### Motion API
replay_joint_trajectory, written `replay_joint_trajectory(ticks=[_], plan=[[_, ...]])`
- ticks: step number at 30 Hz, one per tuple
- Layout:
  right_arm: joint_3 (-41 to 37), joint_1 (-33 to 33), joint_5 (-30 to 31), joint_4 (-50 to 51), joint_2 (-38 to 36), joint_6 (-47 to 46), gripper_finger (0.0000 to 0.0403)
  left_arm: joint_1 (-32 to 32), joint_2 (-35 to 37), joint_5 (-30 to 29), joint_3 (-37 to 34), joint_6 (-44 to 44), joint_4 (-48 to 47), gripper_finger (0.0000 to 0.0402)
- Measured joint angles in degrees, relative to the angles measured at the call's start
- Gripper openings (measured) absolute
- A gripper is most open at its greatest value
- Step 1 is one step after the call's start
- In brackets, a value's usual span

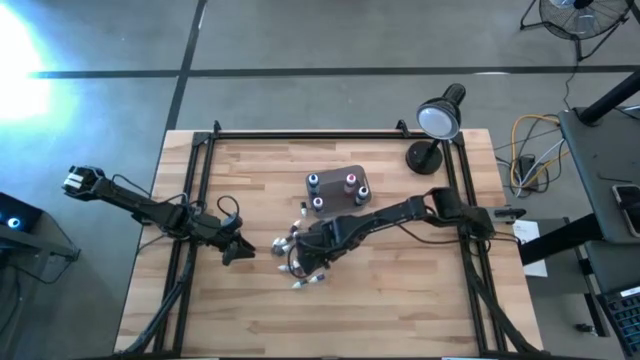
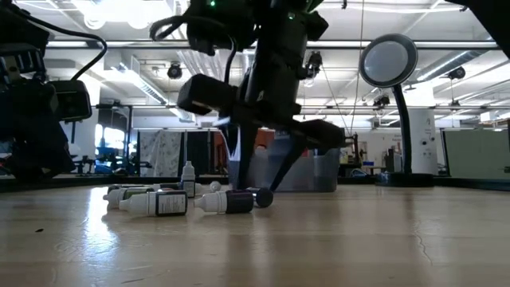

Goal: Pick & Place food coloring
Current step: Put the small dark green food coloring bottle into the black transparent bin

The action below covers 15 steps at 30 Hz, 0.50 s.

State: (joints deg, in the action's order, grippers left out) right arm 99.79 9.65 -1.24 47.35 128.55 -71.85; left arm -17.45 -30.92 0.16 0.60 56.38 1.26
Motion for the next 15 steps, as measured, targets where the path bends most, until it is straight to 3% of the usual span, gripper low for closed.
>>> replay_joint_trajectory(ticks=[7, 15], plan=[[-0.1, 0.0, 1.5, 0.4, 0.8, 0.3, 0.0132, 0.0, 0.0, 0.0, 0.0, 0.0, 0.0, 0.0151], [-0.3, 0.0, 0.5, 0.8, 0.8, -1.6, 0.0064, 0.0, 0.0, 0.0, 0.0, 0.0, 0.0, 0.0151]])
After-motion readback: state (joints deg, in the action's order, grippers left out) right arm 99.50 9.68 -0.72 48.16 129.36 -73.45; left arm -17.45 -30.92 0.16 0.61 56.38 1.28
